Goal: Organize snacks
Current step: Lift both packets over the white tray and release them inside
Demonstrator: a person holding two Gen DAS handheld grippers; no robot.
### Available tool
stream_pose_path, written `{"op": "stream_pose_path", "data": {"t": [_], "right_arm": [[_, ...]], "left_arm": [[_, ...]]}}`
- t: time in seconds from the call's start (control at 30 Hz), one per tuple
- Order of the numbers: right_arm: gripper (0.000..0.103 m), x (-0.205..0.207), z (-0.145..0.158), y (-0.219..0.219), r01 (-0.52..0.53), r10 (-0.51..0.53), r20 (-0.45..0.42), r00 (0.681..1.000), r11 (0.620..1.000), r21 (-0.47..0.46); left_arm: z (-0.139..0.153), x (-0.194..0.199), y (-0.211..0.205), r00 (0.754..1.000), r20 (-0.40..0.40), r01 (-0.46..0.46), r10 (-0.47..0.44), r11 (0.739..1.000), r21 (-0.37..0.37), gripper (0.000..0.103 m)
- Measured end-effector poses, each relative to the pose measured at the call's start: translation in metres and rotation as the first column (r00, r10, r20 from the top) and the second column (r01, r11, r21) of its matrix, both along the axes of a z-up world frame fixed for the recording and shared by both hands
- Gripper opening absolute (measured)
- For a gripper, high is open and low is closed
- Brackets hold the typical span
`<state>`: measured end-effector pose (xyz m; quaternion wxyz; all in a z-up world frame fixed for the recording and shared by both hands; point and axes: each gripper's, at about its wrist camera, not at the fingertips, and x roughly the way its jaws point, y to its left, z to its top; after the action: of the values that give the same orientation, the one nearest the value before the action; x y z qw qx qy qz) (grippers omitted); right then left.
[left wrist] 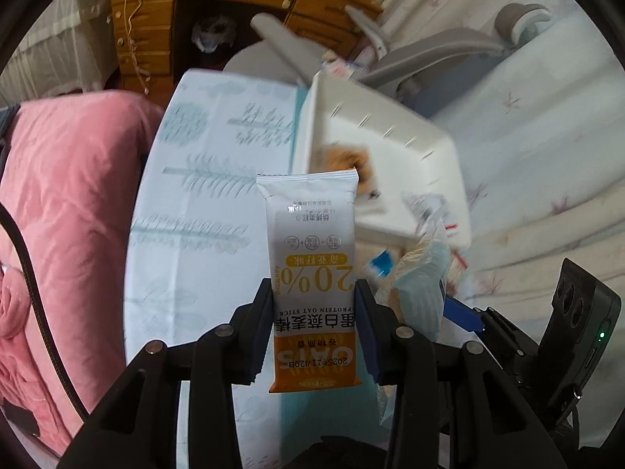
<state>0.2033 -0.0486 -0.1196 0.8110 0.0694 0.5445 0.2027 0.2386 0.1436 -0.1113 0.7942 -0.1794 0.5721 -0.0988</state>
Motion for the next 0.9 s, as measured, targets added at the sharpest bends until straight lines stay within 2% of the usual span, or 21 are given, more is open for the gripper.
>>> {"op": "stream_pose_path", "data": {"t": [0.3,0.5,0.67,0.87,0.9], "right_arm": [[0.079,0.034,0.038,-0.054,0.023,-0.023,0.164,0.986,1.0,0.003],[0.079,0.064,0.04,-0.093,0.081,-0.078,0.239,0.968,0.997,0.001],[0.08,0.086,0.026,-0.117,0.116,-0.11,0.254,0.961,0.993,-0.006],[0.081,0.107,-0.002,-0.133,0.149,-0.144,0.206,0.968,0.989,-0.008],[0.081,0.11,-0.005,-0.135,0.158,-0.153,0.199,0.968,0.987,-0.005]], "left_arm": [[0.032,0.039,-0.054,0.996,0.09,0.002,-0.004,1.0,0.03,0.039],[0.037,0.071,-0.088,0.993,0.116,0.007,-0.012,0.999,0.048,0.039],[0.029,0.098,-0.109,0.994,0.11,0.017,-0.023,0.998,0.059,0.039],[0.015,0.124,-0.123,0.996,0.088,0.028,-0.035,0.997,0.076,0.039],[0.012,0.128,-0.124,0.996,0.086,0.026,-0.033,0.996,0.083,0.044]]}}
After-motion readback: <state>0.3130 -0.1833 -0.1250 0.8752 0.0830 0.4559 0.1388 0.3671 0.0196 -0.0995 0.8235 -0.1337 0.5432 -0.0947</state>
